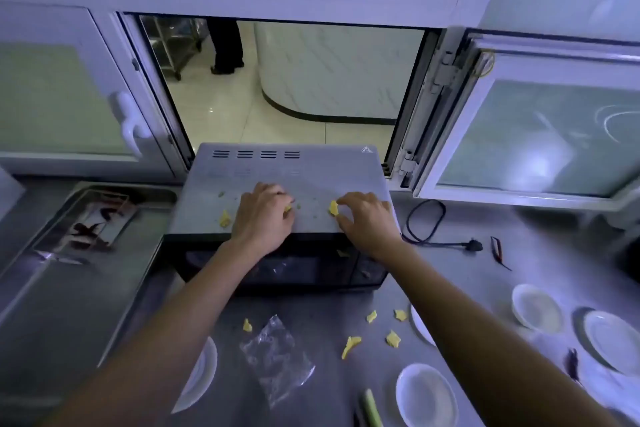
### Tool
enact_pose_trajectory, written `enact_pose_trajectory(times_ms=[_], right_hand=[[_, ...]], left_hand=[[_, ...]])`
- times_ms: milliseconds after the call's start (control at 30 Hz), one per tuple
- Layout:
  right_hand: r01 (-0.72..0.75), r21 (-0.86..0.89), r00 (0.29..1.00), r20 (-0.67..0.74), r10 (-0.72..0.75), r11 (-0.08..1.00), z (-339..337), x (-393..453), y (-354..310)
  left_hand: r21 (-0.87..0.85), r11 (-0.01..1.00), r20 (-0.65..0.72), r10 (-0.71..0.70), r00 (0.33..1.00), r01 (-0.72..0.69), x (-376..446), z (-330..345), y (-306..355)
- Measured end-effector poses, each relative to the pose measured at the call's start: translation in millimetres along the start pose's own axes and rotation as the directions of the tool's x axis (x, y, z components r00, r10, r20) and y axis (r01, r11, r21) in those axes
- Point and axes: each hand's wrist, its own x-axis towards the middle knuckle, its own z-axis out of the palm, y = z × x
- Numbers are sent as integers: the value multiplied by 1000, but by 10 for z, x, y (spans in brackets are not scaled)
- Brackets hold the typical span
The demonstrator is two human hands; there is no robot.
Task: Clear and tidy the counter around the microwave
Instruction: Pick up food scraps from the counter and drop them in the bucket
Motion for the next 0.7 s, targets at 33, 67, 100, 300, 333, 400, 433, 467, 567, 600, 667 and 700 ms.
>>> enact_pose_trajectory(times_ms=[33,67,100,300,333,400,433,467,567,600,667,700], right_hand=[[20,-3,1000,-22,-20,1000,10,17,6],[31,-15,999,-23,-31,999,14,35,6],[41,-25,999,-21,-42,999,45,49,18],[72,-39,997,-24,-73,997,60,73,20],[78,-43,997,-19,-79,996,58,76,19],[87,-41,996,-26,-88,995,59,93,20],[92,-42,995,-35,-93,995,62,103,25],[96,-41,994,-43,-98,995,67,110,26],[111,-49,991,-63,-114,993,102,118,30],[117,-53,990,-74,-121,992,112,119,28],[129,-76,986,-95,-136,989,142,125,34],[131,-102,985,-101,-141,986,159,133,41]], left_hand=[[-4,1000,2,-5,1000,5,3,13,-9],[-10,999,1,-35,999,35,2,9,-16],[-5,999,3,-48,999,48,0,42,-28],[17,998,11,-64,998,64,-9,52,8],[25,998,12,-64,998,64,-7,50,13],[33,997,11,-64,998,64,10,38,22],[36,997,10,-69,998,68,20,32,24],[42,997,13,-71,997,71,29,25,27],[70,995,44,-73,996,70,48,24,22],[73,995,57,-72,996,67,56,25,13],[76,995,72,-71,995,66,69,25,-6],[74,995,74,-73,995,67,77,27,-15]])
